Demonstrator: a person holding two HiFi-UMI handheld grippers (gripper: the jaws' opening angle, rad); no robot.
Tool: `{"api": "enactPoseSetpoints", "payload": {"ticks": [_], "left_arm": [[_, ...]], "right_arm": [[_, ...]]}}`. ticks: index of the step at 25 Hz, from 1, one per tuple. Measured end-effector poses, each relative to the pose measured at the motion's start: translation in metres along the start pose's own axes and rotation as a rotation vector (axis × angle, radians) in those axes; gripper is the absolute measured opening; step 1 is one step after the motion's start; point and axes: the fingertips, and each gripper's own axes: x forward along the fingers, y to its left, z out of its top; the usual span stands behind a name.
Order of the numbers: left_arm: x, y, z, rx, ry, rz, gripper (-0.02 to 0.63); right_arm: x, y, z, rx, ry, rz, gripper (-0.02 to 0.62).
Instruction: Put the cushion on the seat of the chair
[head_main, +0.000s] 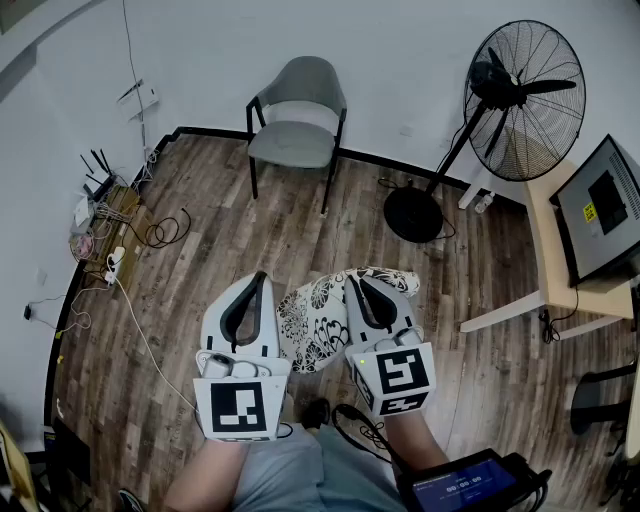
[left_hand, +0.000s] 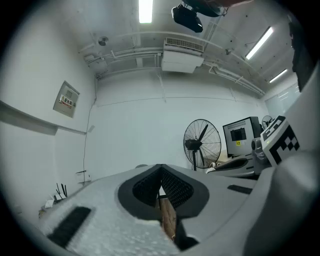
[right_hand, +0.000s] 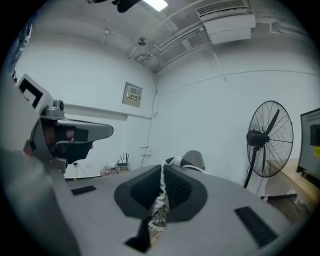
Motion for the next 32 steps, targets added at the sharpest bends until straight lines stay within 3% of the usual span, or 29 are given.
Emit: {"api": "enactPoseSetpoints", "payload": {"ticks": [11, 18, 27, 32], "left_arm": [[0.029, 0.025, -0.013, -0.012, 0.009, 0.001, 0.008], [0.061, 0.085, -0.018, -0.007, 0.006, -0.015, 0.008], [0.106, 0.147, -0.004, -0.005, -0.048, -0.055, 0.008], [0.133, 0.159, -0.009, -0.014, -0.034, -0.06, 0.008]], "right_arm": [[0.035, -0.008, -0.001, 0.017, 0.009, -0.003, 0.014], [0.099, 0.006, 0.003, 0.037, 0.028, -0.013, 0.014], [0.166, 0.01, 0.05, -0.007, -0.025, -0.078, 0.014], [0.194, 0.002, 0.058, -0.023, -0.018, -0.08, 0.014]]}}
